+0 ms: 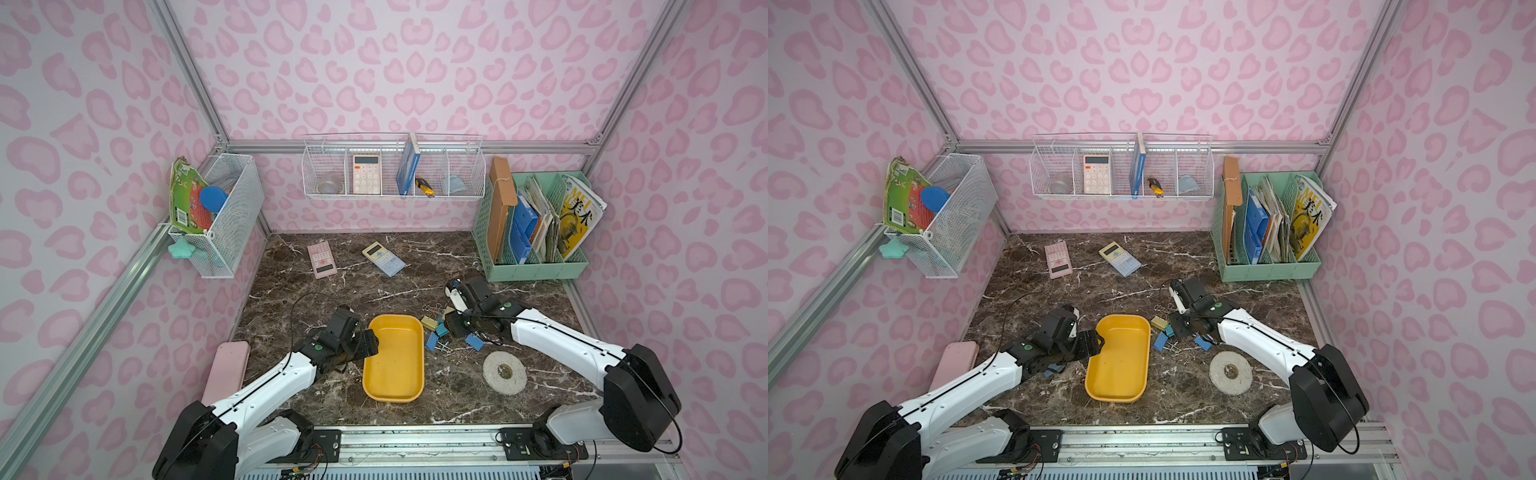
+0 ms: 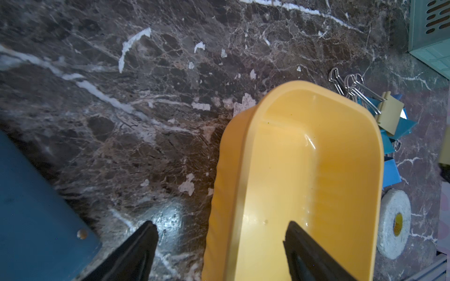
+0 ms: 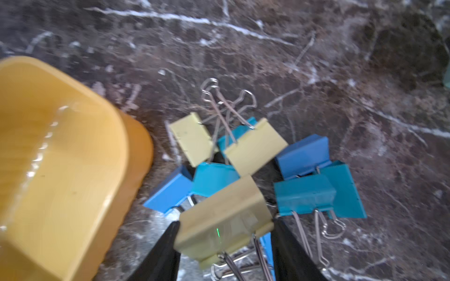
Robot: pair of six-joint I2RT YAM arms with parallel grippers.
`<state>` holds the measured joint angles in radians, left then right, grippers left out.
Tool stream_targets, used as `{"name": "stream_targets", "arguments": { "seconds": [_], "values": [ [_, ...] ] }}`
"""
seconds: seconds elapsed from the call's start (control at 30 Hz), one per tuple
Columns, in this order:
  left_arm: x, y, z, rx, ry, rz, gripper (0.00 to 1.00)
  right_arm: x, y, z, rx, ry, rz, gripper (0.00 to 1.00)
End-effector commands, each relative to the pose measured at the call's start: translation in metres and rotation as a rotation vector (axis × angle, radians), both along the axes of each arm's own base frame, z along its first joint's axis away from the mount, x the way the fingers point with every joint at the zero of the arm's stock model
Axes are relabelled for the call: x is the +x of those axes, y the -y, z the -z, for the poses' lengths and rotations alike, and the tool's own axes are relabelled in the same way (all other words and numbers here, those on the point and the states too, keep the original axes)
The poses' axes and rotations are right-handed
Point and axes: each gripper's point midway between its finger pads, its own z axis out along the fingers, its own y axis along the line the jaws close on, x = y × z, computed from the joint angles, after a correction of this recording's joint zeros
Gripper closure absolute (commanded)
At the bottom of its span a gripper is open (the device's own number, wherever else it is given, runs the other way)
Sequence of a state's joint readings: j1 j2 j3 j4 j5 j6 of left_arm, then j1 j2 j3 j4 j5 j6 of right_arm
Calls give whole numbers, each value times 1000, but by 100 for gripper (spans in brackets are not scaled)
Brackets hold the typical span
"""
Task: Put the binder clips in the storage box
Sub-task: Pick up the binder clip at the center of the board, then place the binder clip in the storage box.
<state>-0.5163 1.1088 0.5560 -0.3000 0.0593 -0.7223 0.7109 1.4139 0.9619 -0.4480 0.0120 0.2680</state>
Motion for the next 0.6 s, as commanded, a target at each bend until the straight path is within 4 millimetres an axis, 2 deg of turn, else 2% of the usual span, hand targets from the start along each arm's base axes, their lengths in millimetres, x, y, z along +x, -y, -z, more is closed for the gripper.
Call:
{"name": "stream_targets", "arguments": {
  "seconds": [0.0,0.07,0.13,0.2,0.33,0.43,0.57],
  "values": [
    [1,-2,1,16,-1,-1,14,-20,-37,-24,99,-5,-59,55],
    [1,-2,2,17,-2,-5,14,-33,-65,-37,174,-8,-108,54],
    [3,-2,0,17,3,-14,14,-45,-91,-40,218,-23,-157,54],
    [5,-4,-1,21,4,-23,14,-52,-110,-35,233,-41,-194,54],
    [6,-15,-6,33,9,-73,14,-63,-148,-12,196,-87,-259,53],
    [5,-29,-8,30,8,-135,14,-64,-162,10,166,-117,-267,53],
    [-1,-45,-9,45,8,-181,13,-66,-172,25,182,-139,-283,53]
  ]
}}
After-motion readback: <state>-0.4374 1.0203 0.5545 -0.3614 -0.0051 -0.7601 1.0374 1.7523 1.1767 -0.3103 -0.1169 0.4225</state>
